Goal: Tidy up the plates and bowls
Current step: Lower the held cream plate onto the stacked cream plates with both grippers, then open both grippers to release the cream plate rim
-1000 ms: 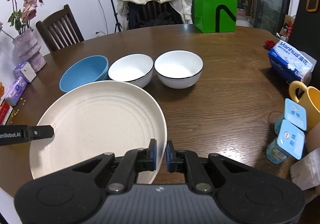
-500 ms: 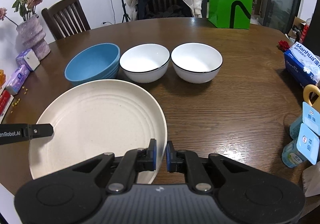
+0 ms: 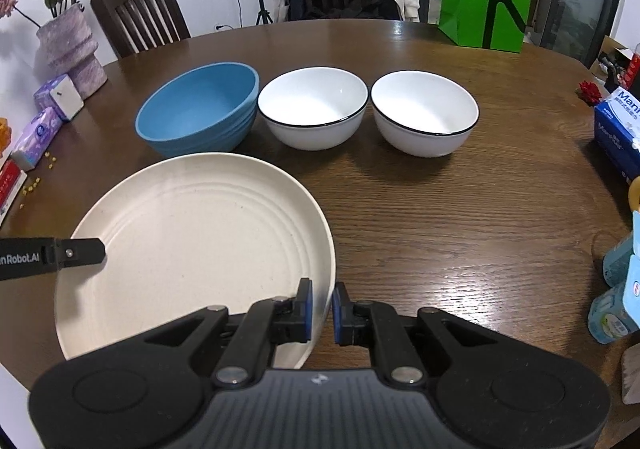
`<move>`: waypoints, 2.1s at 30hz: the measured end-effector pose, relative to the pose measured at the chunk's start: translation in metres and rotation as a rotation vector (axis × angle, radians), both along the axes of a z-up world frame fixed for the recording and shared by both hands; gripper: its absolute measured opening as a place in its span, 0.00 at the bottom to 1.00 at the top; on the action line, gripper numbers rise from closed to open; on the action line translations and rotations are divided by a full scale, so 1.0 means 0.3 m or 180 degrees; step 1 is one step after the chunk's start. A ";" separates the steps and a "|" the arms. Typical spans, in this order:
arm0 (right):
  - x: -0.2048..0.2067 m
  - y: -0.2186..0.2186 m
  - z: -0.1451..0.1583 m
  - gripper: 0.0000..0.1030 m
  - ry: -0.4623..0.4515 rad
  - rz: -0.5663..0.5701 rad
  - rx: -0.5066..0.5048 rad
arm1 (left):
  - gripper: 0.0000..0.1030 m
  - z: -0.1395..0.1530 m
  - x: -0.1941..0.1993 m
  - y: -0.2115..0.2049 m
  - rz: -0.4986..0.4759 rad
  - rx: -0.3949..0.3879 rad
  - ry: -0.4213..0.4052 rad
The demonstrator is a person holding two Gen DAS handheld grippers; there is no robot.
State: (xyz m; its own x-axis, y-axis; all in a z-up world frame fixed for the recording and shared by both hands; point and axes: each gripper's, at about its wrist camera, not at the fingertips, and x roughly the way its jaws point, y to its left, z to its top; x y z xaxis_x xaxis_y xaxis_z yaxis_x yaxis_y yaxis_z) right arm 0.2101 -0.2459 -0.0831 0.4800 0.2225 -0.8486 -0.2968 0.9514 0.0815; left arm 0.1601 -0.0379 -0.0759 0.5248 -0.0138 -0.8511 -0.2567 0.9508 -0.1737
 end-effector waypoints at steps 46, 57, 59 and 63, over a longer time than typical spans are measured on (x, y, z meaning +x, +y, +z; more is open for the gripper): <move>0.022 0.155 -0.077 0.13 -0.0107 0.0530 -0.0769 | 0.15 -0.078 0.038 -0.029 -0.0213 0.0442 0.0495; 0.019 0.188 -0.091 0.26 -0.0108 0.0665 -0.0938 | 0.18 -0.077 0.041 -0.048 -0.0223 0.0504 0.0566; 0.015 0.190 -0.093 0.27 -0.0110 0.0690 -0.0941 | 0.18 -0.079 0.040 -0.048 -0.0215 0.0499 0.0562; 0.023 0.181 -0.094 0.27 -0.0104 0.0661 -0.0889 | 0.21 -0.078 0.033 -0.040 -0.0198 0.0453 0.0553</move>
